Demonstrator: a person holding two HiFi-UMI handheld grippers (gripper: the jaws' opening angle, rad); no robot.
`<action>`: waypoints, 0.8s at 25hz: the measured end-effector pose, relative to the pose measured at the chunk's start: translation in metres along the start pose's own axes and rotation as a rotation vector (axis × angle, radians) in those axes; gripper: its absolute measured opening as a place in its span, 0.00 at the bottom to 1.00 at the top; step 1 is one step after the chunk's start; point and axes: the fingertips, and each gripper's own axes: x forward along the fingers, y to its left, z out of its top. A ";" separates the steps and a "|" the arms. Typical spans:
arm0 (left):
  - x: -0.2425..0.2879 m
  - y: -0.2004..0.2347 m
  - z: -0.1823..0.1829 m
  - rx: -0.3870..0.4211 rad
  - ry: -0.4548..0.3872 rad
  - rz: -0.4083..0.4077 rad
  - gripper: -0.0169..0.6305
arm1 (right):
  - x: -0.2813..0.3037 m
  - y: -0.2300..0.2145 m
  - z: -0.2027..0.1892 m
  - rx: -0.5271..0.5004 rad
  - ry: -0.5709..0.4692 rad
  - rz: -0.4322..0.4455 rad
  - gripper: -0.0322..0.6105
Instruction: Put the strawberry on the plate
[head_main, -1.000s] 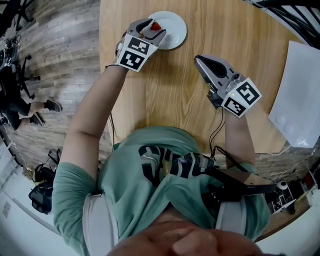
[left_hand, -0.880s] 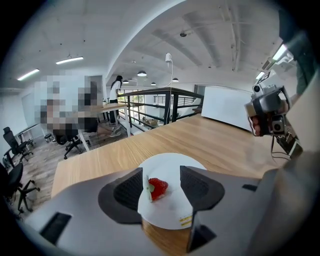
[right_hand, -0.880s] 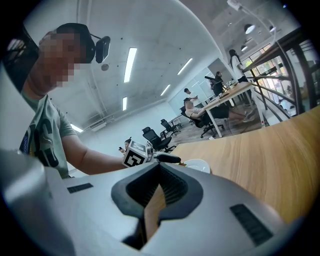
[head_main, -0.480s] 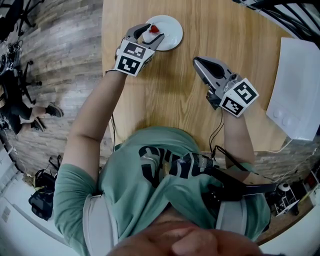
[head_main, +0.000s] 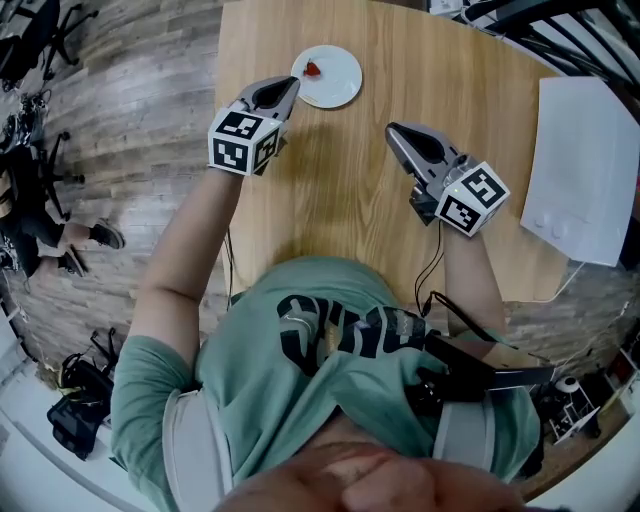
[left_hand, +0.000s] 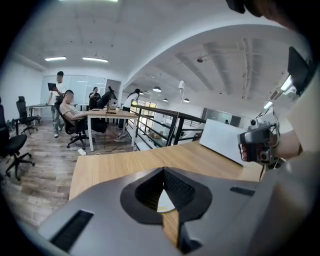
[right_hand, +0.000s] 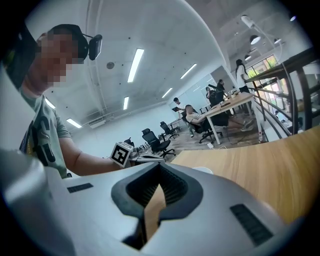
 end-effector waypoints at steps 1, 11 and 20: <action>-0.010 -0.001 0.003 -0.026 -0.020 -0.005 0.03 | -0.001 0.004 0.002 -0.006 0.001 -0.001 0.06; -0.117 -0.007 0.016 -0.149 -0.165 -0.003 0.03 | -0.014 0.050 0.012 -0.043 0.008 -0.028 0.06; -0.196 -0.025 0.026 -0.196 -0.278 -0.043 0.03 | -0.016 0.087 0.025 -0.080 0.021 -0.046 0.06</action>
